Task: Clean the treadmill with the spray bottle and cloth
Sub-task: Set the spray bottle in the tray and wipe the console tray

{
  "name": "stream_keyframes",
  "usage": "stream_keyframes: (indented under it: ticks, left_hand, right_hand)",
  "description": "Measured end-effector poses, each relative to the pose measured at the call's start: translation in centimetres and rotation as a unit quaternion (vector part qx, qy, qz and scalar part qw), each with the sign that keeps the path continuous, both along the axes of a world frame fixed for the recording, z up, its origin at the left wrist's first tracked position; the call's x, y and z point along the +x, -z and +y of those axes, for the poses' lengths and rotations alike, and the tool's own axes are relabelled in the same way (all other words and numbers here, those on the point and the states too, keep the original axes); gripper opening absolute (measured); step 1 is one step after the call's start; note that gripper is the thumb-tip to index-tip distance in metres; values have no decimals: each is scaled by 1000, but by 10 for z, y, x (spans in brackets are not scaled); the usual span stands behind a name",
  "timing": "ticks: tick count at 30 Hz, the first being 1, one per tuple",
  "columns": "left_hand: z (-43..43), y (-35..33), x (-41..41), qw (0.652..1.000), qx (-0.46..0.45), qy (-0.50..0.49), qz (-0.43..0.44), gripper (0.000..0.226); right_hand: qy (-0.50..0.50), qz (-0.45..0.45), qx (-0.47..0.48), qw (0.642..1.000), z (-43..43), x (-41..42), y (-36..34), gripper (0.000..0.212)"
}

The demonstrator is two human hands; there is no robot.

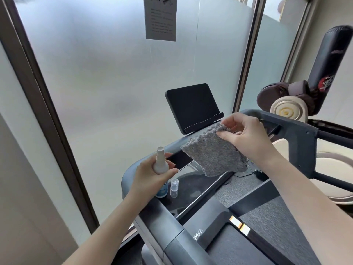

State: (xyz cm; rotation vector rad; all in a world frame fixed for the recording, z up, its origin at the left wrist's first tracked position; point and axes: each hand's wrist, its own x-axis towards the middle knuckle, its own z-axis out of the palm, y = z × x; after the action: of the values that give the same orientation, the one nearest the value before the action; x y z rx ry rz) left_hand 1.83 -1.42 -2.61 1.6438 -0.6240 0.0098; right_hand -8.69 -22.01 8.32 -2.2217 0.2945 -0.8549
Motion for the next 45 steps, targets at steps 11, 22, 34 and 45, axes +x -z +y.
stream_keyframes:
  ticks: [11,22,34,45]
  left_hand:
    - [18,-13,-11,996,0,-46,-80,85]
    - [-33,-99,-67,976,-78,-26,-203,61]
    - [-81,-89,-54,960,-118,218,129,25]
    - [-88,-102,-62,971,-104,173,124,21]
  right_hand:
    - [12,-3,0,1000,2,-15,-6,10]
    - [-34,-58,116,991,-6,-45,-31,13]
    - [-8,-117,172,978,-34,-66,-36,17]
    - [-57,43,156,985,-48,-71,-16,18]
